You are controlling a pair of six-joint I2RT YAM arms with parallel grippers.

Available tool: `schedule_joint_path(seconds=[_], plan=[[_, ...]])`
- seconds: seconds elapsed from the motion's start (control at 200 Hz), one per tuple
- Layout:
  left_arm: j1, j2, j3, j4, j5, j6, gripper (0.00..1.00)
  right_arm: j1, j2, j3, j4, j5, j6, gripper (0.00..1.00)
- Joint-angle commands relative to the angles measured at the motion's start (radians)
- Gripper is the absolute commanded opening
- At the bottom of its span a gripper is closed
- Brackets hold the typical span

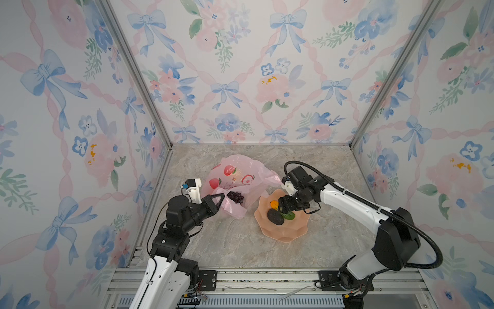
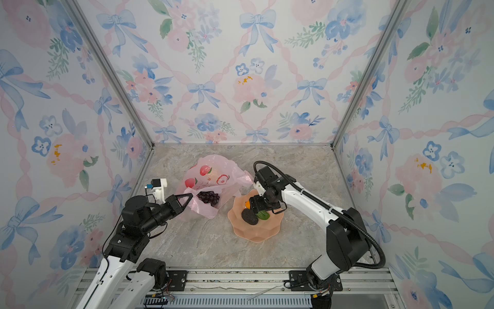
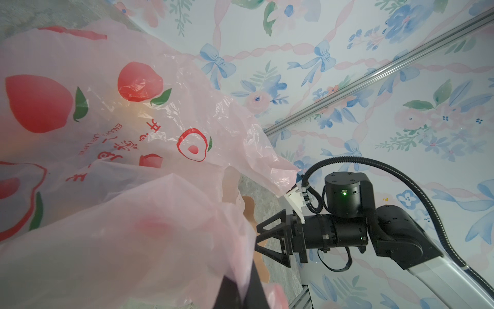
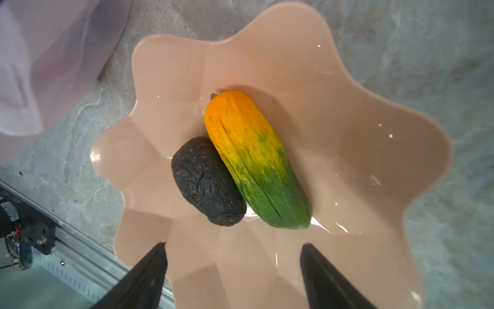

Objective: Place the fruits into the plastic bag
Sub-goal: 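Lower the open right gripper onto the dark avocado in the bowl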

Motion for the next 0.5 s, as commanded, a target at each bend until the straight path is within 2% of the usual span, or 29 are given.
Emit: schedule_joint_path(seconds=[0.0, 0.185, 0.49], plan=[[-0.005, 0.000, 0.009, 0.000, 0.025, 0.043, 0.00, 0.071, 0.041, 0.073, 0.000, 0.000, -0.004, 0.78], [-0.003, -0.001, 0.014, -0.001, 0.029, 0.064, 0.00, 0.144, 0.149, 0.121, -0.016, 0.017, 0.003, 0.76], [-0.004, 0.012, 0.025, -0.001, 0.036, 0.071, 0.00, 0.151, 0.184, 0.122, -0.035, 0.063, -0.008, 0.74]])
